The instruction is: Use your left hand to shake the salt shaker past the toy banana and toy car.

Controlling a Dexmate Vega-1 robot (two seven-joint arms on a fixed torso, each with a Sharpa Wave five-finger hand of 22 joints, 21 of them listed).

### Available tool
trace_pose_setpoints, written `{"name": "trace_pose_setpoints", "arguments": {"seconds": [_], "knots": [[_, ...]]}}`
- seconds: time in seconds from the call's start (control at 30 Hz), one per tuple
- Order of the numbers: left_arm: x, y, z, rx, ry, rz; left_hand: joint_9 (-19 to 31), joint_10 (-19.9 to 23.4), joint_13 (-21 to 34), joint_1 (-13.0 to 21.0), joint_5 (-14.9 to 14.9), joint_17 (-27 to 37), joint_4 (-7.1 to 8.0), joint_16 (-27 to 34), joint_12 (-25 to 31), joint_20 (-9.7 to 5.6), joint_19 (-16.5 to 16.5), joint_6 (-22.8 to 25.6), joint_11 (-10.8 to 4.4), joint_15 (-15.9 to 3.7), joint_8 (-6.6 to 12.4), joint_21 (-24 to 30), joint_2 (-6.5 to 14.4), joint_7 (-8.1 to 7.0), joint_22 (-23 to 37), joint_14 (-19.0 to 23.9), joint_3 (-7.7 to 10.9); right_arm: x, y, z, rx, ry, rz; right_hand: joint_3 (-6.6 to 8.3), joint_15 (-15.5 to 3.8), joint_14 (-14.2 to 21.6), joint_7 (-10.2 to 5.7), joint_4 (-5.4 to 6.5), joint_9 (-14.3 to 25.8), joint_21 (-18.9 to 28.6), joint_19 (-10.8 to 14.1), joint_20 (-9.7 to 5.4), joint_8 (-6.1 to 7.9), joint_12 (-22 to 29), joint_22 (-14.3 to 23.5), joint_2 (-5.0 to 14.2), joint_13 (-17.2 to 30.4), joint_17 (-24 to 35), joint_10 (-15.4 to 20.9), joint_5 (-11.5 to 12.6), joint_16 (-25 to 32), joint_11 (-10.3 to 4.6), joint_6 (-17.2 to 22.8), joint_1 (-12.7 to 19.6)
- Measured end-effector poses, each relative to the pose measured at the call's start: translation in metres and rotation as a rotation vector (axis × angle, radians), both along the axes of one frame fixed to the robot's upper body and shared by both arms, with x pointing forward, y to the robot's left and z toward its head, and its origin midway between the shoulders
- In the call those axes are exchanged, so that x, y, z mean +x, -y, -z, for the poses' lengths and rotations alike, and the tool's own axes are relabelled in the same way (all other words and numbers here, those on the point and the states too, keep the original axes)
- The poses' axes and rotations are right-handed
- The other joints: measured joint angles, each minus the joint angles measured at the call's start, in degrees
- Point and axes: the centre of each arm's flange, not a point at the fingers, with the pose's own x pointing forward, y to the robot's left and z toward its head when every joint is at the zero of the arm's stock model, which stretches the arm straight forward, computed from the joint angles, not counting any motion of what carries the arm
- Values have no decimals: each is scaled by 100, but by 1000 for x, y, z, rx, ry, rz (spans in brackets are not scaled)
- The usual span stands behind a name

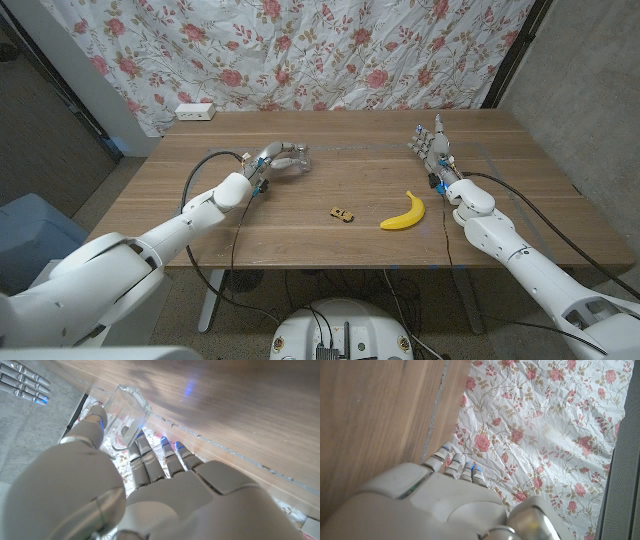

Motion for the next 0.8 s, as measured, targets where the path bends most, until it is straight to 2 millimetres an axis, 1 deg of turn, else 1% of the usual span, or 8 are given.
{"name": "trace_pose_setpoints", "arguments": {"seconds": [0.1, 0.2, 0.37, 0.4, 0.47, 0.57, 0.67, 0.8], "knots": [[-3, -1, -1, 2, 16, -15, 0, 12, 0, -1, 0, 0, 0, 0, 0, 3, 21, 31, 13, 0, -14, 0, 44, -31, 0, 0, 0, 0, 0, 0, 0, 0, 0, 0, 0, 0, 0, 0, 0, 0, 0, 0, 0, 0, 0, 0, 0, 0, 0, 0, 0, 0, 0, 0], [-7, 0, -4, 7, 33, -19, 1, 19, 0, -24, 0, 0, -1, 0, -34, 13, 157, 53, 21, -10, -23, 36, 67, -54, 0, 73, 0, 0, 0, 0, 0, 0, 0, 0, 0, 0, 0, 0, 0, 0, 0, 0, 0, 0, 0, 0, 0, 0, 0, 0, 0, 0, 0, 0], [-12, 1, -6, 16, 54, -22, 27, 30, 15, -29, 0, 0, 2, 0, -97, 1, 305, 72, 11, -5, -117, 46, 123, -72, 0, 221, -51, 0, 0, 0, 0, 0, 0, 0, 0, 0, 0, 0, 0, 0, 0, 0, 0, 0, 0, 0, 0, 0, 0, 0, 0, 0, 0, 0], [-14, 2, -7, 18, 60, -21, 29, 29, 16, -22, 0, 0, 0, 0, -100, -12, 318, 72, 10, -12, -138, 46, 142, -72, 0, 238, -63, 0, 0, 0, 0, 0, 0, 0, 0, 0, 0, 0, 0, 0, 0, 0, 0, 0, 0, 0, 0, 0, 0, 0, 0, 0, 0, 0], [-17, 3, -9, 18, 68, -14, 30, 26, 15, -20, 0, 0, 0, 0, -120, 20, 348, 72, 8, -1, -155, 46, 144, -72, 0, 267, -63, 0, 0, 0, 0, 0, 0, 0, 0, 0, 0, 0, 0, 0, 0, 0, 0, 0, 0, 0, 0, 0, 0, 0, 0, 0, 0, 0], [-19, 5, -11, 28, 83, -18, 30, 6, 15, -5, 0, 0, 0, 0, -122, 16, 351, 71, -13, -10, -178, 46, 159, -71, 0, 319, -63, 0, 0, 0, 0, 0, 0, 0, 0, 0, 0, 0, 0, 0, 0, 0, 0, 0, 0, 0, 0, 0, 0, 0, 0, 0, 0, 0], [-23, 5, -13, 38, 99, -20, 31, 6, 15, 1, -1, 0, -2, 0, -122, 1, 366, 71, -13, -5, -191, 46, 165, -71, 0, 333, -109, 0, 0, 0, 0, 0, 0, 0, 0, 0, 0, 0, 0, 0, 0, 0, 0, 0, 0, 0, 0, 0, 0, 0, 0, 0, 0, 0], [-27, 7, -17, 53, 132, -27, 31, 6, 15, 1, 0, 0, 0, 0, -122, 32, 397, 71, -12, -31, -201, 46, 165, -71, 7, 359, -110, 0, 0, 0, 0, 0, 0, 0, 0, 0, 0, 0, 0, 0, 0, 0, 0, 0, 0, 0, 0, 0, 0, 0, 0, 0, 0, 0]]}}
